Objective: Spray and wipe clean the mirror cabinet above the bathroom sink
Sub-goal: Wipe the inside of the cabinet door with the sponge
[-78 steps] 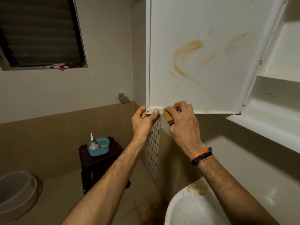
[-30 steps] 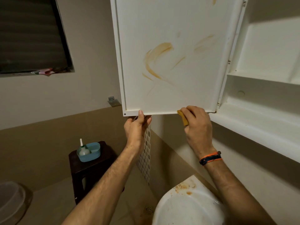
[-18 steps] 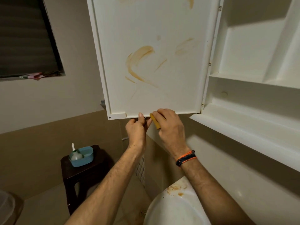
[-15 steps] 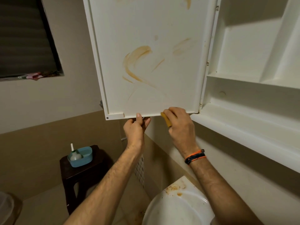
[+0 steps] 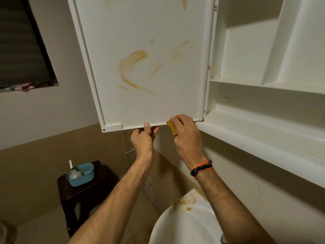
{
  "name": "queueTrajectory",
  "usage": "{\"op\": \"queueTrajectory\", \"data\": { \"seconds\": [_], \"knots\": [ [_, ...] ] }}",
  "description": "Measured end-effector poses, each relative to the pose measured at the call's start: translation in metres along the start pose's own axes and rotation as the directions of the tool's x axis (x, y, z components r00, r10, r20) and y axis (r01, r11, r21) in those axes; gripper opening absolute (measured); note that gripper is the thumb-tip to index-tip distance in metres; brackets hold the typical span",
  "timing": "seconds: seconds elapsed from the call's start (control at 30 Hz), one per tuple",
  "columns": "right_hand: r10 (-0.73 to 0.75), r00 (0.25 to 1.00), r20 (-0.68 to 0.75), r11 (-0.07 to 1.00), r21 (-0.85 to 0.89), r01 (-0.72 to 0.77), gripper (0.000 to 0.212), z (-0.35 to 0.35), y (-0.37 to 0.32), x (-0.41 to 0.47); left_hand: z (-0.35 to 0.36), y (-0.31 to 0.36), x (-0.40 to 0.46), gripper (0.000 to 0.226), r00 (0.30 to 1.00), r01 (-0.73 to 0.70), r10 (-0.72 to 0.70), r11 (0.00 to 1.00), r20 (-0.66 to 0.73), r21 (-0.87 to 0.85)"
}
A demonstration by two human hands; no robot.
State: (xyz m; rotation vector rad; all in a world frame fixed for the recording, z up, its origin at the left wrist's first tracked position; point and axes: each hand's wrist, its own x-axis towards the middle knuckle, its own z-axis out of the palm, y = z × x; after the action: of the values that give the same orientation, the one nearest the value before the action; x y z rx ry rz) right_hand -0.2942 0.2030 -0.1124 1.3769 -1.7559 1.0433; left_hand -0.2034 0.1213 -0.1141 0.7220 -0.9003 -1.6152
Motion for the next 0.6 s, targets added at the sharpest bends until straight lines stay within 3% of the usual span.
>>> {"op": "queueTrajectory", "data": {
  "seconds": [0.2,0.43,0.6],
  "knots": [
    [0.165,0.984,-0.061,0.985,-0.041,-0.168,0.019,-0.012,0.031,0.001,0.001,0.002,-0.003,0.016,1.0,0.001,-0.001,1.0,0.017,0.016],
    [0.047,0.999,0.012,0.999,-0.026,-0.046,0.023,-0.005,0.015,-0.005,0.002,0.003,-0.005,0.018,1.0,0.005,-0.005,1.0,0.012,0.012],
    [0.132,0.99,-0.058,0.989,-0.053,-0.135,0.018,-0.012,0.028,-0.003,0.0,0.002,-0.003,0.019,1.0,0.003,-0.003,1.0,0.019,0.023]
  ]
}}
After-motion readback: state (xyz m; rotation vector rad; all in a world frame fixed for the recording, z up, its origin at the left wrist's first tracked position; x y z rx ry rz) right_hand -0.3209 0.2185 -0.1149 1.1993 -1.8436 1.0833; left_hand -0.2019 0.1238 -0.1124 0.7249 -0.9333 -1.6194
